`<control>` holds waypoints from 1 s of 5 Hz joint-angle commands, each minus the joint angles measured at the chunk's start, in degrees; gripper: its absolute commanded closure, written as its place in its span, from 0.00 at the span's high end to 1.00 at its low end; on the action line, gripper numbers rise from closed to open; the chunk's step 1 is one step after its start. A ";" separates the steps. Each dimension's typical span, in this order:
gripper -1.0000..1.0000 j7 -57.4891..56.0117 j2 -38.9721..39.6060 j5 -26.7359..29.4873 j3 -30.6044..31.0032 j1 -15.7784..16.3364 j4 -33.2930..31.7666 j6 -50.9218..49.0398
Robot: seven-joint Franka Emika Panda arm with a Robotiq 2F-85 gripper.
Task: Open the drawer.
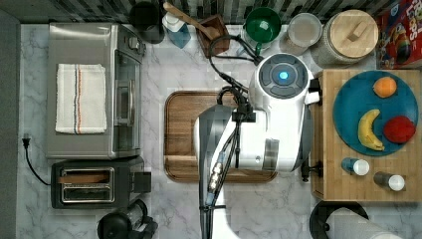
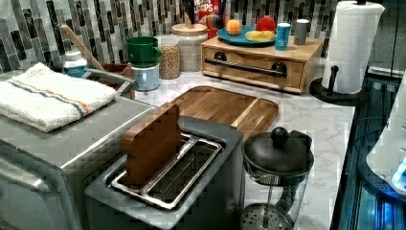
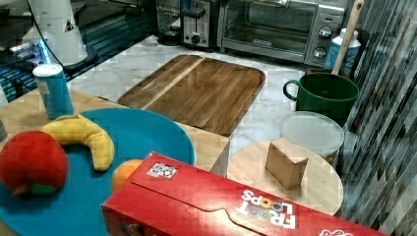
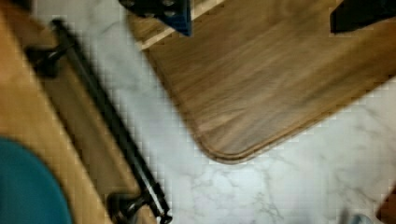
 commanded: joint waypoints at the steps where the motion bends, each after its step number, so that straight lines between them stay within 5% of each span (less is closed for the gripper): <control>1: 1.00 -19.47 -0.12 -5.33 -1.41 -1.70 -2.55 3.13; 2: 1.00 -23.90 -0.62 -6.21 -2.02 -3.07 -5.24 7.58; 3: 1.00 -27.54 -0.39 -6.97 3.08 -10.31 -7.01 10.61; 4: 1.00 -30.35 -0.34 -6.66 -1.31 -8.03 -9.02 14.80; 5: 1.00 -32.04 0.29 -6.23 -1.68 -9.20 -10.77 18.47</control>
